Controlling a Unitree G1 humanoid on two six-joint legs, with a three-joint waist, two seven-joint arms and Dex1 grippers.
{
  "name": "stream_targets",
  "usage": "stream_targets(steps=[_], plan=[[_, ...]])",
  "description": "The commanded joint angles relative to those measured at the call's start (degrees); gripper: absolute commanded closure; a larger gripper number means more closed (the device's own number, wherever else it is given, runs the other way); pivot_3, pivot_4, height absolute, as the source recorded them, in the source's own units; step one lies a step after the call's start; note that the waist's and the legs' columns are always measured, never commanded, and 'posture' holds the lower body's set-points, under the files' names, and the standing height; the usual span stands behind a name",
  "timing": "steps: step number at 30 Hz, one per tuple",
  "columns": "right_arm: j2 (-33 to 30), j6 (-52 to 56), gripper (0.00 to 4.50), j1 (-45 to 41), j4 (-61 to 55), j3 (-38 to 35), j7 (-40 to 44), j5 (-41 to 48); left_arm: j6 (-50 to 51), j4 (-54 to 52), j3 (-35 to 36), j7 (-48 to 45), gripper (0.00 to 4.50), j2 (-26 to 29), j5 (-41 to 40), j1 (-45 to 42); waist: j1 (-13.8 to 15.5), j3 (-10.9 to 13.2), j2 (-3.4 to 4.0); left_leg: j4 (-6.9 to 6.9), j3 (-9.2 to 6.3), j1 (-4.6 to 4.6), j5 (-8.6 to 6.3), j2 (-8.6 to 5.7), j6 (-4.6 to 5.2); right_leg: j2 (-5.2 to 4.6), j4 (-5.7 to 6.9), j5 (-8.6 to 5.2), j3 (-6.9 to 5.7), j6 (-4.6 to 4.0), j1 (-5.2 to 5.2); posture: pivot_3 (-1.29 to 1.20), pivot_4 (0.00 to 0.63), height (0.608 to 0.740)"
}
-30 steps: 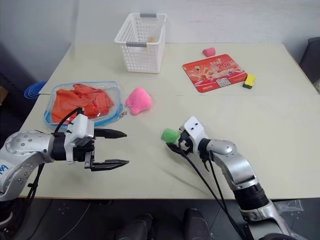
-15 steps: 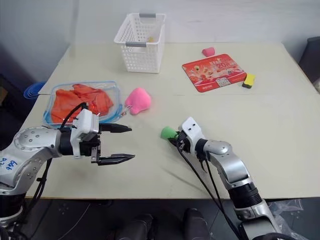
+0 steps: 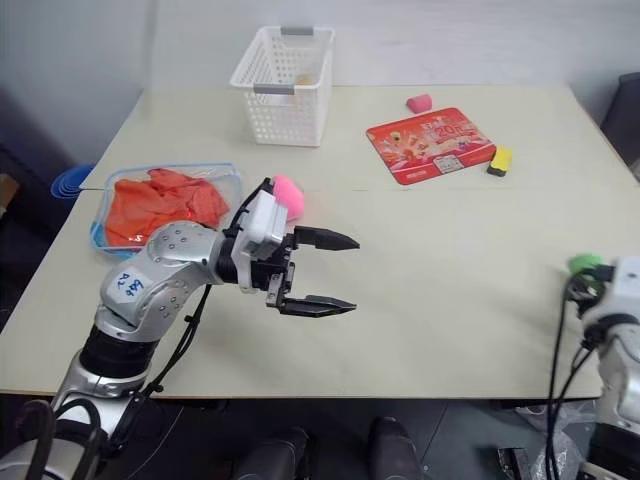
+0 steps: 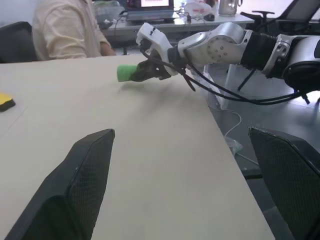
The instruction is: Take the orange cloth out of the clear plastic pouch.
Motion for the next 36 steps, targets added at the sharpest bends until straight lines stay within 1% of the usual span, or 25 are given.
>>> stream_targets(steps=[1, 3, 4, 5, 8, 9, 10, 13, 15, 17, 19, 22, 24, 26, 28, 30, 32, 33, 36], plan=[[0.3, -1.8, 2.91, -0.2, 1.6, -2.9, -1.7, 2.0, -2.7, 1.0, -0.1, -1.7, 0.0, 0.3, 1.9, -1.1, -0.5, 0.0, -0.01, -0.01, 0.04, 0.08, 0.01, -0.01, -0.02, 0.05, -0.07, 0.0, 0.18, 0.0, -0.01, 0.0, 0.15, 0.74], [0.8, -2.0, 2.28, -0.4, 2.0, -3.9, -2.5, 3.1, -3.4, 1.5, 0.1, -2.5, 0.0, 0.9, 2.7, -0.8, -0.5, 0.0, -0.01, -0.02, 0.04, 0.24, 0.01, 0.0, -0.04, 0.29, -0.05, 0.02, 0.58, 0.05, -0.01, 0.0, 0.15, 0.74], [0.9, -2.4, 1.9, -0.3, 1.7, -3.9, -2.5, 3.5, -3.9, 1.7, 0.2, -2.8, 0.0, 1.4, 3.2, -0.5, -0.5, 0.0, 0.0, -0.02, 0.04, 0.3, 0.0, 0.02, -0.06, 0.35, -0.02, 0.03, 0.68, 0.05, -0.01, 0.0, 0.15, 0.74], [0.9, -2.6, 1.46, -0.1, 1.1, -3.7, -2.4, 3.7, -4.3, 1.7, 0.3, -3.1, 0.0, 1.8, 3.5, -0.3, -0.5, 0.0, 0.0, -0.01, 0.04, 0.33, -0.01, 0.03, -0.07, 0.38, -0.01, 0.03, 0.73, 0.06, -0.01, 0.0, 0.15, 0.74], [0.4, -2.3, 0.49, 0.8, -1.5, -3.6, -2.2, 4.6, -5.0, 1.7, 0.9, -3.2, 0.0, 3.1, 4.5, 0.9, -0.3, 0.0, 0.02, -0.02, 0.04, 0.32, -0.02, 0.02, -0.07, 0.4, 0.0, 0.04, 0.83, 0.07, -0.06, 0.0, 0.15, 0.74], [0.0, -2.2, 0.09, 1.2, -2.5, -3.8, -2.4, 4.6, -5.1, 1.4, 1.2, -3.0, 0.0, 3.5, 4.6, 1.4, -0.2, 0.0, 0.02, -0.02, 0.03, 0.31, -0.03, 0.01, -0.07, 0.39, 0.0, 0.04, 0.84, 0.07, -0.07, 0.0, 0.15, 0.74], [-0.5, -2.4, 0.03, 1.4, -3.1, -4.1, -2.9, 4.3, -5.2, 1.2, 1.5, -2.7, 0.0, 3.9, 4.8, 1.8, -0.2, 0.0, 0.03, -0.02, 0.03, 0.3, -0.03, 0.01, -0.06, 0.39, -0.01, 0.04, 0.85, 0.08, -0.08, 0.0, 0.15, 0.74], [-2.8, -2.6, 0.03, 1.2, -5.2, -5.3, -6.2, 1.9, -5.0, 0.2, 3.0, -1.6, 0.0, 5.1, 4.9, 3.3, -0.1, 0.0, 0.04, 0.0, 0.02, 0.15, -0.04, 0.01, -0.06, 0.39, -0.01, 0.05, 0.87, 0.09, -0.22, 0.0, 0.15, 0.74], [-5.2, -5.2, 0.03, 0.1, -7.3, -4.6, -7.4, -0.3, -4.8, -0.4, 4.5, -0.5, 0.0, 6.1, 5.0, 4.3, 0.0, 0.0, 0.06, 0.04, 0.03, 0.05, -0.03, -0.04, -0.06, 0.37, 0.06, 0.06, 0.91, 0.1, -0.35, 0.0, 0.15, 0.74], [-5.9, -5.7, 0.03, -3.4, -11.5, -1.6, -2.0, 4.5, -4.7, -0.3, 6.5, 1.0, 0.0, 7.3, 5.6, 5.2, -0.3, 0.0, 0.05, 0.04, 0.03, 0.01, -0.04, -0.07, -0.06, 0.39, 0.06, 0.07, 1.0, 0.12, -0.45, 0.0, 0.15, 0.74], [-5.8, -0.4, 0.03, -7.3, -17.6, 4.5, 7.1, 13.7, -5.5, 1.1, 8.2, 3.2, 0.0, 9.5, 8.1, 6.1, -0.8, 0.0, -0.01, 0.03, 0.03, 0.01, -0.06, -0.07, -0.1, 0.54, 0.09, 0.09, 1.22, 0.15, -0.61, 0.0, 0.15, 0.74], [-8.0, 7.5, 0.03, -9.0, -27.0, 14.0, 18.7, 24.1, -8.9, 5.4, 10.1, 6.3, 0.0, 13.9, 14.2, 7.5, -1.7, 0.0, -0.06, -0.07, -0.07, 0.13, -0.1, 0.14, -0.29, 0.82, 0.19, 0.1, 1.36, 0.14, -0.7, 0.0, 0.15, 0.74], [-10.9, 9.4, 0.03, -8.7, -33.4, 20.5, 27.8, 29.4, -16.6, 10.4, 9.8, 9.2, 0.0, 19.3, 22.9, 9.0, -1.6, 0.0, -0.07, -0.21, -0.16, 0.07, -0.09, 0.19, -0.35, 0.86, 0.19, 0.08, 1.34, 0.11, -0.85, 0.0, 0.15, 0.74], [-13.5, 9.9, 0.03, -9.3, -36.9, 25.8, 35.3, 32.1, -24.4, 15.3, 8.9, 11.2, 0.0, 25.9, 31.2, 11.3, -1.5, 0.1, -0.1, -0.35, -0.17, 0.02, -0.1, 0.14, -0.34, 0.82, 0.13, 0.08, 1.33, 0.1, -0.95, 0.0, 0.15, 0.74], [-14.3, 9.6, 0.03, -12.0, -36.8, 29.7, 38.6, 32.3, -29.0, 19.7, 9.8, 13.1, 0.0, 31.0, 35.6, 13.3, -1.3, 0.2, -0.27, -0.53, -0.18, -0.01, -0.12, 0.05, -0.27, 0.76, 0.11, 0.08, 1.33, 0.1, -0.97, 0.0, 0.15, 0.74], [-13.7, 8.8, 0.03, -15.0, -35.6, 32.0, 39.4, 31.5, -32.3, 24.3, 10.6, 15.1, 0.0, 34.0, 38.4, 14.0, -0.4, 0.2, -0.42, -0.47, -0.17, -0.04, -0.19, -0.09, -0.1, 0.63, 0.02, 0.12, 1.33, 0.15, -0.93, 0.0, 0.15, 0.74], [-12.8, 8.7, 0.03, -17.4, -34.4, 33.5, 39.5, 31.2, -36.3, 29.4, 10.2, 17.3, 0.0, 36.1, 41.7, 13.7, 0.2, 0.3, -0.51, -0.22, -0.17, -0.19, -0.27, -0.14, 0.03, 0.59, 0.0, 0.14, 1.32, 0.19, -0.95, 0.0, 0.15, 0.74], [-12.0, 8.8, 0.03, -18.8, -33.9, 34.0, 39.3, 31.3, -38.6, 33.6, 9.6, 19.3, 0.0, 37.5, 44.0, 12.8, 0.7, 0.3, -0.54, -0.15, -0.22, -0.22, -0.29, -0.15, 0.05, 0.56, -0.03, 0.15, 1.26, 0.2, -0.93, 0.0, 0.15, 0.74], [-10.6, 9.1, 0.03, -21.0, -33.1, 34.9, 38.7, 31.3, -43.6, 41.2, 8.3, 21.1, 0.0, 38.9, 47.4, 10.3, 1.4, 0.3, -0.64, -0.12, -0.25, -0.29, -0.34, -0.15, 0.05, 0.58, -0.02, 0.15, 1.18, 0.2, -0.98, 0.0, 0.15, 0.74]])
